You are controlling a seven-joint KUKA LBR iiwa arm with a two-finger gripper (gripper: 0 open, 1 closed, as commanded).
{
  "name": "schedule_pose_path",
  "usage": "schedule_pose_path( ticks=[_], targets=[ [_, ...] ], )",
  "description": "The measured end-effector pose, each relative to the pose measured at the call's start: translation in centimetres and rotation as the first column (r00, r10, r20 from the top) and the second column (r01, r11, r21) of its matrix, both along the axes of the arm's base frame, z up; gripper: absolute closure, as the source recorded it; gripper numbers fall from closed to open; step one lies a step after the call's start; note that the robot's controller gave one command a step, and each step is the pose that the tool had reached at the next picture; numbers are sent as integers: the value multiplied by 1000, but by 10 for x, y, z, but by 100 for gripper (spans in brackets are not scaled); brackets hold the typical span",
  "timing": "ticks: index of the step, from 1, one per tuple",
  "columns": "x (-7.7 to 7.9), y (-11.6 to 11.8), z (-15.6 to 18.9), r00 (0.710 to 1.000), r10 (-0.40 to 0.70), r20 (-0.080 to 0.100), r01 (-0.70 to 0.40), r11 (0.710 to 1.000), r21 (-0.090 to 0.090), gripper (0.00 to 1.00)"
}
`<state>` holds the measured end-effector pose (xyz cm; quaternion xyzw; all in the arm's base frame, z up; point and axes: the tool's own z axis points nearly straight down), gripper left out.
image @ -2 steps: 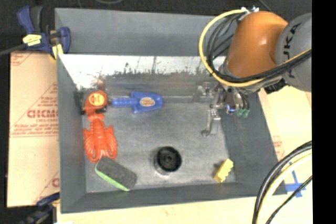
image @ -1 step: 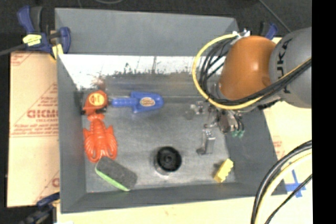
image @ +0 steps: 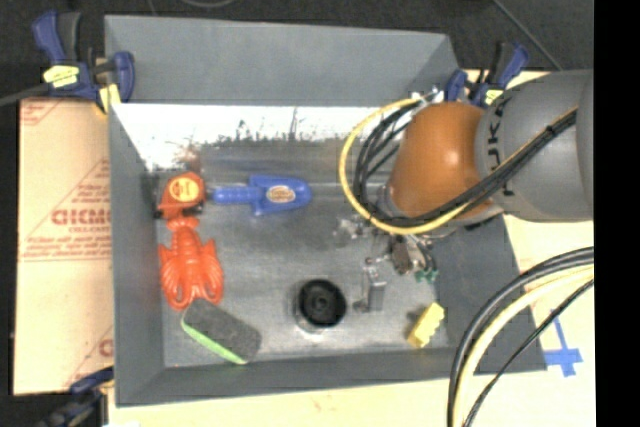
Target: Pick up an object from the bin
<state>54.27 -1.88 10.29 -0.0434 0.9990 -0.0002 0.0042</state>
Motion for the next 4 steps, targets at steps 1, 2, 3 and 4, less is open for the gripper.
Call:
schedule_pose_path(
  ticks=[1, 2, 3, 4],
  targets=[
    [-4, 4, -21, 1000, 4, -3, -4, 1000, 1, 0],
    [-6, -9, 9, 987, 163, -12, -163, 987, 0, 0],
    [-9, 21, 1, 983, 184, 2, -184, 983, -5, 0],
    [-32, 45, -21, 976, 216, -5, -216, 976, 3, 0]
  ],
)
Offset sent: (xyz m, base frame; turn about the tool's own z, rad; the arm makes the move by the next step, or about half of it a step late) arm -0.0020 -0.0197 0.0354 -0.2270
